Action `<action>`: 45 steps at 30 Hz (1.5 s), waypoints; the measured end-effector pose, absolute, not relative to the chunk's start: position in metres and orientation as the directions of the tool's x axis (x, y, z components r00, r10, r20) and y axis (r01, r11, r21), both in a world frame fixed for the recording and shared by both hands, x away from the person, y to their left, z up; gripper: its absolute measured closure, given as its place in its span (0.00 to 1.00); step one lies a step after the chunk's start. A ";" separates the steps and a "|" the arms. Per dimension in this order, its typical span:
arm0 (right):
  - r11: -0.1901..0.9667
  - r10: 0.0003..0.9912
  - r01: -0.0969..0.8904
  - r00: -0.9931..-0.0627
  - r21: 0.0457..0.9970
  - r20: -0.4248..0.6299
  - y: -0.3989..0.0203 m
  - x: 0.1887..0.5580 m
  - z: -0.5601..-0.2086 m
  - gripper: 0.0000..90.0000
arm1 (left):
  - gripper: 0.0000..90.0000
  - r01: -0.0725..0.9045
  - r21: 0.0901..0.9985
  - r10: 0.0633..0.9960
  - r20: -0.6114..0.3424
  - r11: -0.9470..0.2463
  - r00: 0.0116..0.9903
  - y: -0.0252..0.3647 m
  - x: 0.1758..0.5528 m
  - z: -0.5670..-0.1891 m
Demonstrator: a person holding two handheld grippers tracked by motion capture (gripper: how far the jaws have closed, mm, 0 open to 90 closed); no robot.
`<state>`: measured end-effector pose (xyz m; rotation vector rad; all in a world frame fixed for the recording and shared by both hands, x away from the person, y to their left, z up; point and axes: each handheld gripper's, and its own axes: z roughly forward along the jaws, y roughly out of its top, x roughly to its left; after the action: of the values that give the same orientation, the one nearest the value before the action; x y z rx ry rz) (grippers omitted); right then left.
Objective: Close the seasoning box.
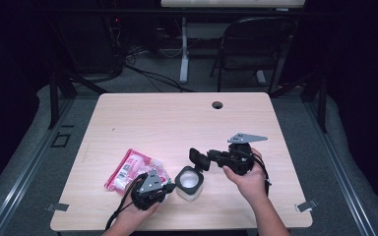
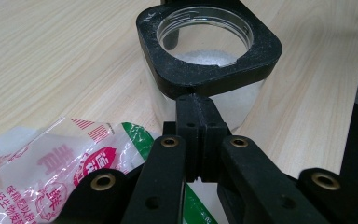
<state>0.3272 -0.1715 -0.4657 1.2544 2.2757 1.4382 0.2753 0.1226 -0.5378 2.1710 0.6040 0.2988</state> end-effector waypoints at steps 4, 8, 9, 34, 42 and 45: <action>0.190 0.720 0.561 -0.637 0.806 0.274 -0.172 0.326 -0.466 0.90 | 0.99 0.317 0.787 0.516 0.002 -0.529 0.856 0.123 0.276 -0.538; 0.193 0.719 0.559 -0.640 0.807 0.271 -0.171 0.325 -0.466 0.90 | 0.99 0.319 0.788 0.516 -0.001 -0.528 0.857 0.123 0.276 -0.538; 0.194 0.718 0.558 -0.641 0.806 0.271 -0.171 0.325 -0.466 0.90 | 0.99 0.319 0.788 0.516 -0.002 -0.527 0.856 0.123 0.276 -0.538; 0.261 0.690 0.549 -0.681 0.794 0.244 -0.154 0.319 -0.471 0.88 | 0.99 0.317 0.788 0.513 -0.002 -0.527 0.858 0.123 0.276 -0.538; 0.280 0.684 0.556 -0.688 0.783 0.244 -0.149 0.319 -0.475 0.88 | 0.99 0.314 0.788 0.510 0.000 -0.530 0.860 0.123 0.276 -0.539; 0.281 0.682 0.558 -0.689 0.781 0.246 -0.148 0.319 -0.477 0.88 | 0.99 0.314 0.788 0.509 0.000 -0.530 0.861 0.123 0.276 -0.539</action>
<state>0.3189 -0.1482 -0.4765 1.1705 2.4022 1.3749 0.2764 0.1231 -0.5386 2.1706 0.5941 0.2890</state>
